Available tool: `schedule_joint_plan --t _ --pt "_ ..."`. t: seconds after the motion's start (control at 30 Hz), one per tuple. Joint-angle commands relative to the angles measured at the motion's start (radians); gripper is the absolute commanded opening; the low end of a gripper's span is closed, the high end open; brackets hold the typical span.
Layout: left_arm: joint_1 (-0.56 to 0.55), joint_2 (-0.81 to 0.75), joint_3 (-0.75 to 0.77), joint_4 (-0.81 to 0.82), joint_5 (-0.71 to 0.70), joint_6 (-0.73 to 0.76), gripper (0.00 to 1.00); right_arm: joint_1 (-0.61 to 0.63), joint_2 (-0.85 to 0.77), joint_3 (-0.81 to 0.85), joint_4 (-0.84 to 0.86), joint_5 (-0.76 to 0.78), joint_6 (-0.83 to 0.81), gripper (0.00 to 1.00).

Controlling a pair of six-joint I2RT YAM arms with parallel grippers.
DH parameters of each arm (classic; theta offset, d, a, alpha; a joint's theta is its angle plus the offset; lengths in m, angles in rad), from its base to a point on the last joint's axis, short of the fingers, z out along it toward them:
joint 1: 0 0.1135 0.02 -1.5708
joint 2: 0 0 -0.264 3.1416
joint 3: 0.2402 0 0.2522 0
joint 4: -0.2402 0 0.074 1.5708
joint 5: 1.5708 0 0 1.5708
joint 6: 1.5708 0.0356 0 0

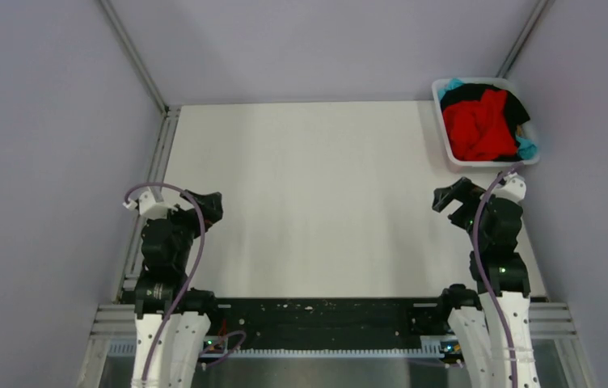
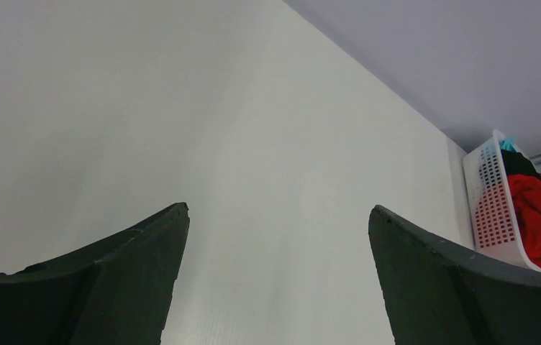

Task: Fold and stack the t-shirts
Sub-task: Grab crumpled tshirt from bin with the right arm

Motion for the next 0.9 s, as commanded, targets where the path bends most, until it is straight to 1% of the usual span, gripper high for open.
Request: schedule_joint_plan --t 0.0,0.1,0.2,0.23,0.3,0.47,0.53,0.6,0.77,0.87 --pt "0.004 0.027 0.016 0.078 0.035 -0.006 0.99 0.006 0.03 0.027 0.048 -0.009 0.009 0.99" --pt "0.004 0.05 -0.005 0.149 0.039 -0.024 0.99 0.006 0.043 0.03 0.097 -0.002 -0.015 0.99" --pt "0.003 0.101 -0.005 0.203 0.043 -0.036 0.99 0.006 0.093 0.066 0.159 0.132 0.0 0.99" --pt "0.004 0.12 -0.003 0.219 0.071 -0.035 0.99 0.006 0.131 0.099 0.169 0.157 -0.008 0.99" --pt "0.004 0.158 -0.004 0.242 0.082 -0.036 0.99 0.006 0.234 0.18 0.167 0.177 -0.043 0.99" --pt "0.003 0.244 0.008 0.247 0.059 -0.022 0.99 0.0 0.61 0.448 0.094 0.273 -0.115 0.99" --pt "0.003 0.269 0.011 0.249 0.015 -0.011 0.99 -0.003 0.735 0.582 0.067 0.305 -0.161 0.99" --pt "0.004 0.289 0.013 0.252 -0.001 -0.006 0.99 -0.011 0.842 0.671 0.06 0.324 -0.22 0.99" --pt "0.003 0.33 0.005 0.27 -0.014 0.008 0.99 -0.029 1.087 0.869 0.044 0.236 -0.327 0.99" --pt "0.004 0.354 0.001 0.277 -0.024 0.019 0.99 -0.039 1.211 0.966 0.037 0.263 -0.338 0.99"
